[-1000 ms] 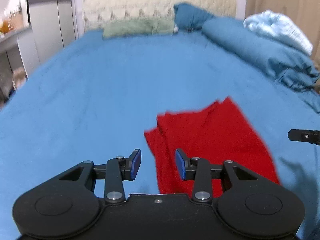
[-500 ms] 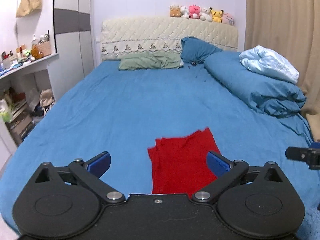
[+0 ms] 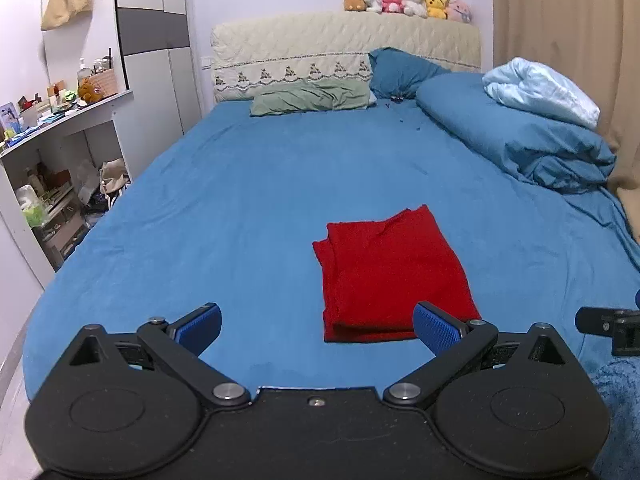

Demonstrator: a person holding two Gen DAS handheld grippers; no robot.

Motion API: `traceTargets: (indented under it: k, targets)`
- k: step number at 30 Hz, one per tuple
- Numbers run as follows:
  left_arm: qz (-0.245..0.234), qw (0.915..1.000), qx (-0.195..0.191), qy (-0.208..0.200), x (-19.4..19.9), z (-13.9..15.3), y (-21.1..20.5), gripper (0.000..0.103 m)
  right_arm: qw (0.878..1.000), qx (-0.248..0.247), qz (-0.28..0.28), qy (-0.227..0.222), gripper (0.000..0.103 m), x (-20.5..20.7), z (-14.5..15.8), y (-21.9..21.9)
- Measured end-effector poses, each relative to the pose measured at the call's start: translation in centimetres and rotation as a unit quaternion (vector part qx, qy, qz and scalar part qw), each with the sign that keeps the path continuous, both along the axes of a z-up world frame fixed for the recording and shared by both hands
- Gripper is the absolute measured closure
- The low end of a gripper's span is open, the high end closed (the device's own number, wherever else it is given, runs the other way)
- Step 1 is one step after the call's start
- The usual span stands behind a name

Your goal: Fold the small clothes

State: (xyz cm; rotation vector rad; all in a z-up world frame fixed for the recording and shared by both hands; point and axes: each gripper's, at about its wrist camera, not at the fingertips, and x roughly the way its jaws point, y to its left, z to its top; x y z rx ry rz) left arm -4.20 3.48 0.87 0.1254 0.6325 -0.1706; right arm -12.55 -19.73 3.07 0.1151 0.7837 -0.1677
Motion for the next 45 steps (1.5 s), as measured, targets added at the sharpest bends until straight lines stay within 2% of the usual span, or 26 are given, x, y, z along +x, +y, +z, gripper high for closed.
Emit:
traceTargets:
  k: [45]
  targets:
    - [-0.009,0.9999,-0.002,-0.007,-0.5,-0.1,0.0,0.0,1.0,-0.011,-0.007,0.005,0.0,-0.2,-0.2,0.0]
